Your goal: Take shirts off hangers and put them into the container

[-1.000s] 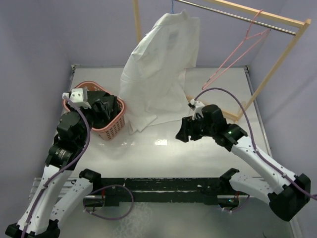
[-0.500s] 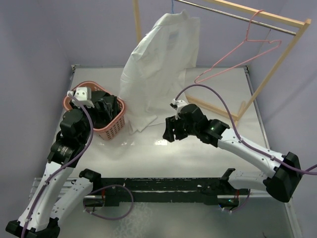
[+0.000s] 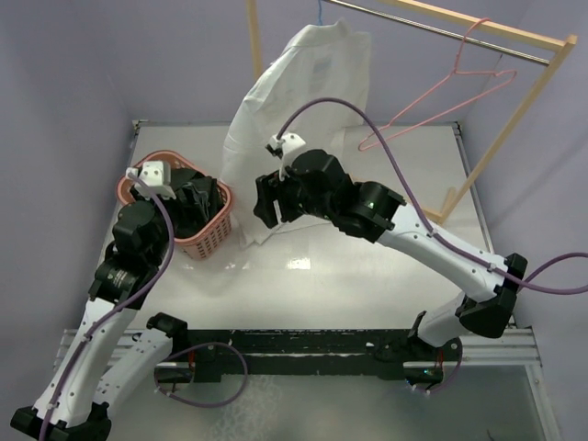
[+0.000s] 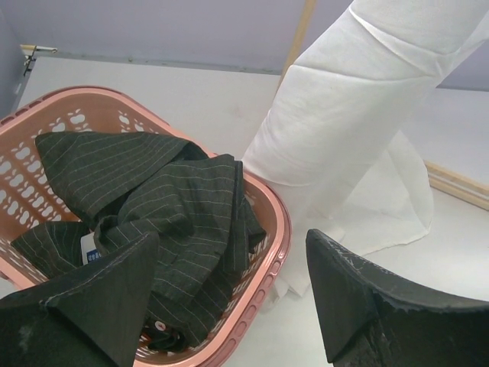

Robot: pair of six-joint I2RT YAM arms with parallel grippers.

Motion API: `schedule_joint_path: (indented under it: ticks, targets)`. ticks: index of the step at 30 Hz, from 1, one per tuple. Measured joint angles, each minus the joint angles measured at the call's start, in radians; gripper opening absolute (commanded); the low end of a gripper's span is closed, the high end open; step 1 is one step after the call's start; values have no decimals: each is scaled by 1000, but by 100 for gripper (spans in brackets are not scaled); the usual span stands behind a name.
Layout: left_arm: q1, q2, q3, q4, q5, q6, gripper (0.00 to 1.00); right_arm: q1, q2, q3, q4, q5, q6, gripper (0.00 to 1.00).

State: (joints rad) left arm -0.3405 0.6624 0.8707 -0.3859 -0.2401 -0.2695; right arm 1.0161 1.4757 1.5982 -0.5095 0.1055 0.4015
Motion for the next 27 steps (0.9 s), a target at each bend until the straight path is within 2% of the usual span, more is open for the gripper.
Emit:
schedule_joint_path:
  ticks: [4, 12, 16, 21, 27]
  targets:
    - [0, 2, 0, 0, 6, 0, 79, -3, 25, 158, -38, 98, -26, 81]
    - [0, 12, 0, 1, 32, 0, 79, -7, 105, 439, 40, 297, -95, 85]
    - [0, 14, 0, 0, 43, 0, 78, -16, 241, 600, 81, 376, -120, 83]
    - [0, 14, 0, 0, 55, 0, 78, -29, 423, 773, 94, 490, -125, 75]
    - [0, 13, 0, 0, 58, 0, 78, -35, 521, 801, 142, 636, -141, 70]
